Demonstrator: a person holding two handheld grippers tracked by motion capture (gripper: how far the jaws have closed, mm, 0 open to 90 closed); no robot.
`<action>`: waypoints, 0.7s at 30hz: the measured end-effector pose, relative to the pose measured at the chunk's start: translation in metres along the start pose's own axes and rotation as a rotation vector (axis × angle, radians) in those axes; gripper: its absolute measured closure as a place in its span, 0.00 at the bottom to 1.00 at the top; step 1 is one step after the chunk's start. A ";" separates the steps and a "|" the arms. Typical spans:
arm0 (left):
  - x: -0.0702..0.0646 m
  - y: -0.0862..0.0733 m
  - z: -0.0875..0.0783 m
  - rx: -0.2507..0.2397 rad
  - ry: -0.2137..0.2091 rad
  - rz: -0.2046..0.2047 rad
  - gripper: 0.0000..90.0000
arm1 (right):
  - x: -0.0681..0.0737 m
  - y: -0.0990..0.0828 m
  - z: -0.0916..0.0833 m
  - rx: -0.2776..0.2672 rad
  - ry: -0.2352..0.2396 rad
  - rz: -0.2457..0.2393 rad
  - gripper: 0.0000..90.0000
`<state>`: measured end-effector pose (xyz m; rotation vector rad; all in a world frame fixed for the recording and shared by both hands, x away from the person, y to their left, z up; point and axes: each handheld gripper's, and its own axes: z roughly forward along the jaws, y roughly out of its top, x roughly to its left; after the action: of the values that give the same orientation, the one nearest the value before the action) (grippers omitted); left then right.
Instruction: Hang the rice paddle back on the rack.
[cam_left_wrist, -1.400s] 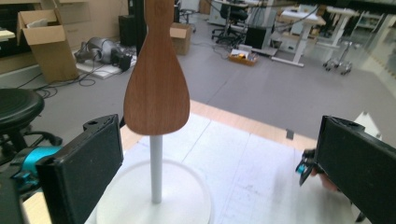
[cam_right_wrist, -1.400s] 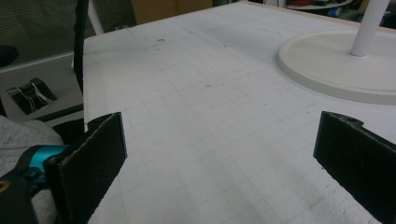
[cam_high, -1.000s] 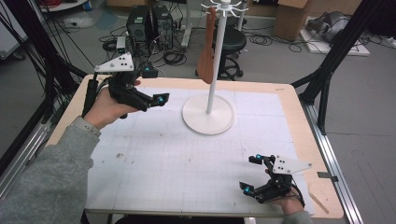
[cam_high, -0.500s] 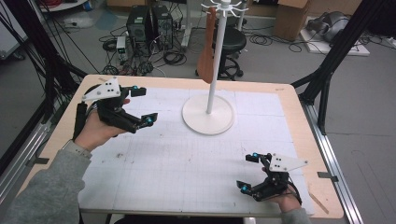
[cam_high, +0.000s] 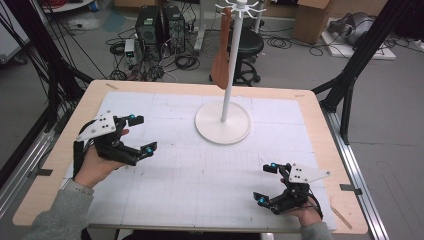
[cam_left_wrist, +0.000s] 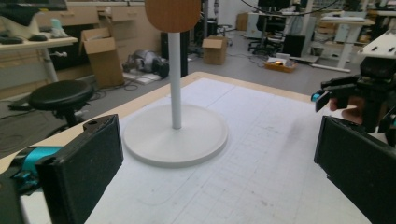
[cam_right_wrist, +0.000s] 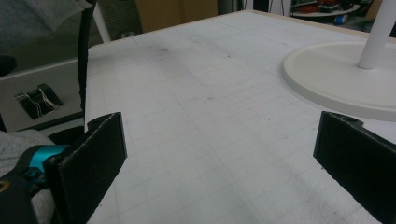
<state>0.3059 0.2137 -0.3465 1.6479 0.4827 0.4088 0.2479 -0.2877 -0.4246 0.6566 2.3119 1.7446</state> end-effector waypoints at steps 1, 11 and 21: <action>-0.001 -0.004 -0.002 0.010 0.002 -0.002 0.02 | 0.000 0.000 0.000 0.000 -0.001 0.000 0.01; -0.010 -0.029 -0.025 0.002 0.063 0.013 0.02 | -0.001 0.000 0.002 0.012 0.002 0.003 0.01; -0.014 -0.051 -0.048 0.006 0.117 -0.008 0.02 | 0.000 0.000 0.005 0.025 0.007 0.010 0.01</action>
<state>0.2653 0.2516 -0.3904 1.6332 0.5782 0.5003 0.2503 -0.2835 -0.4265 0.6690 2.3425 1.7282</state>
